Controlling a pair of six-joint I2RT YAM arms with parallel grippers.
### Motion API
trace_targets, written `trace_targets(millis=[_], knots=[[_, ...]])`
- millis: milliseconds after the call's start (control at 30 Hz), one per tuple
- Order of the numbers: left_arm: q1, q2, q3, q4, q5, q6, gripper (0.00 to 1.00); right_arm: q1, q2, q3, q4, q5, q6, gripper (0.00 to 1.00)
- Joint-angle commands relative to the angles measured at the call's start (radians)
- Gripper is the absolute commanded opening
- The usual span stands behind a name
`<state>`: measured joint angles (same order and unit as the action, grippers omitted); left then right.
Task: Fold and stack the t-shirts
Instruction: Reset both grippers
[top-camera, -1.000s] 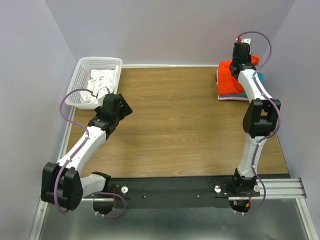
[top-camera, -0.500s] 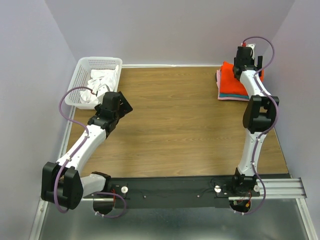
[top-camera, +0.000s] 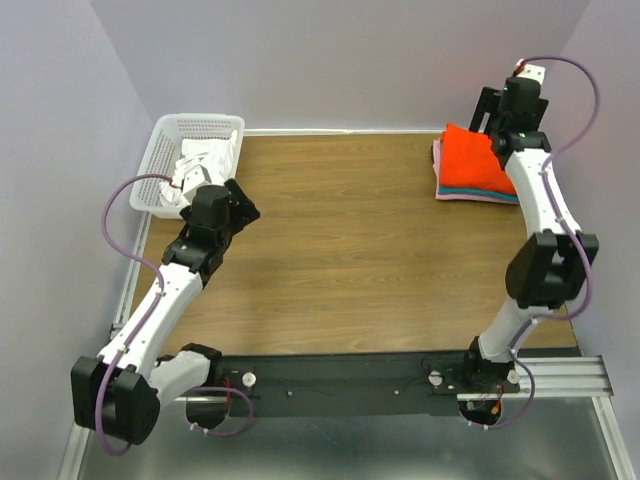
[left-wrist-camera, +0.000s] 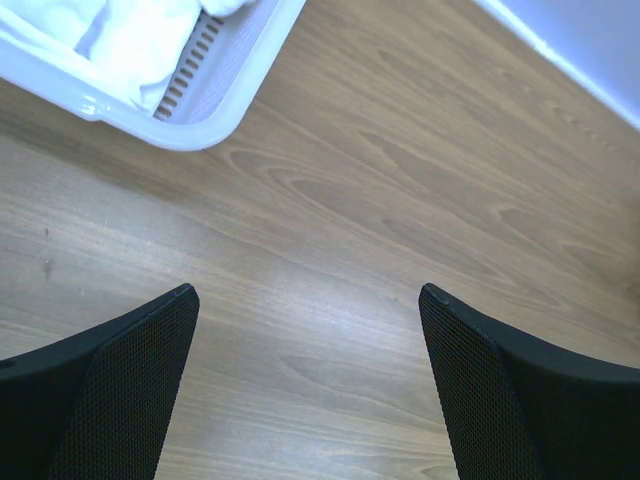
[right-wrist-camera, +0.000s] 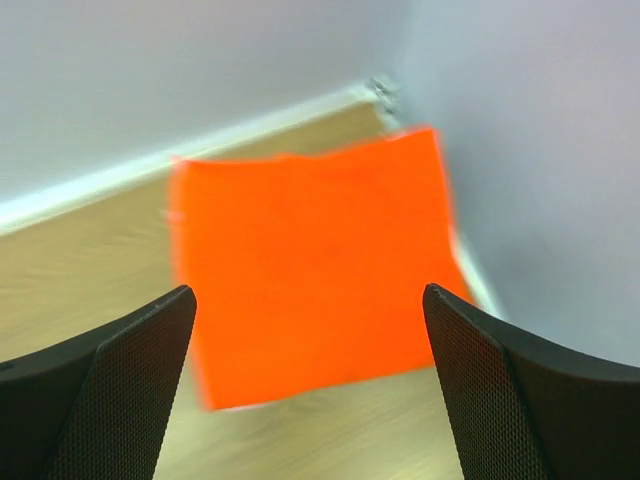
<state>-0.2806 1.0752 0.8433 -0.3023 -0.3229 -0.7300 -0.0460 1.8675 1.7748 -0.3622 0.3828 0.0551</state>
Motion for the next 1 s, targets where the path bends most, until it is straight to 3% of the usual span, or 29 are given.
trace_targets(millis=[0, 100, 333, 367, 433, 567, 700, 967], knots=[[0.008, -0.092, -0.004, 0.000, -0.013, 0.018, 0.98, 0.004, -0.204, -0.163, -0.001, -0.281, 0.201, 1.00], [0.008, -0.145, -0.038, 0.035, 0.013, 0.020, 0.98, 0.040, -0.333, -0.322, 0.026, -0.276, 0.279, 1.00], [0.009, -0.166, -0.095, 0.109, 0.086, 0.017, 0.98, 0.086, -0.737, -0.875, 0.169, -0.231, 0.472, 1.00], [0.009, -0.163, -0.105, 0.123, 0.094, 0.018, 0.98, 0.084, -0.828, -1.014, 0.240, -0.258, 0.482, 1.00], [0.009, -0.146, -0.108, 0.117, 0.099, 0.027, 0.98, 0.084, -0.905, -1.124, 0.247, -0.216, 0.467, 1.00], [0.009, -0.136, -0.130, 0.112, 0.076, 0.006, 0.98, 0.086, -1.121, -1.276, 0.249, -0.197, 0.500, 1.00], [0.009, -0.152, -0.162, 0.114, 0.056, -0.022, 0.98, 0.084, -1.220, -1.385, 0.256, -0.202, 0.563, 1.00], [0.009, -0.169, -0.197, 0.072, 0.012, -0.062, 0.98, 0.084, -1.257, -1.436, 0.258, -0.179, 0.586, 1.00]])
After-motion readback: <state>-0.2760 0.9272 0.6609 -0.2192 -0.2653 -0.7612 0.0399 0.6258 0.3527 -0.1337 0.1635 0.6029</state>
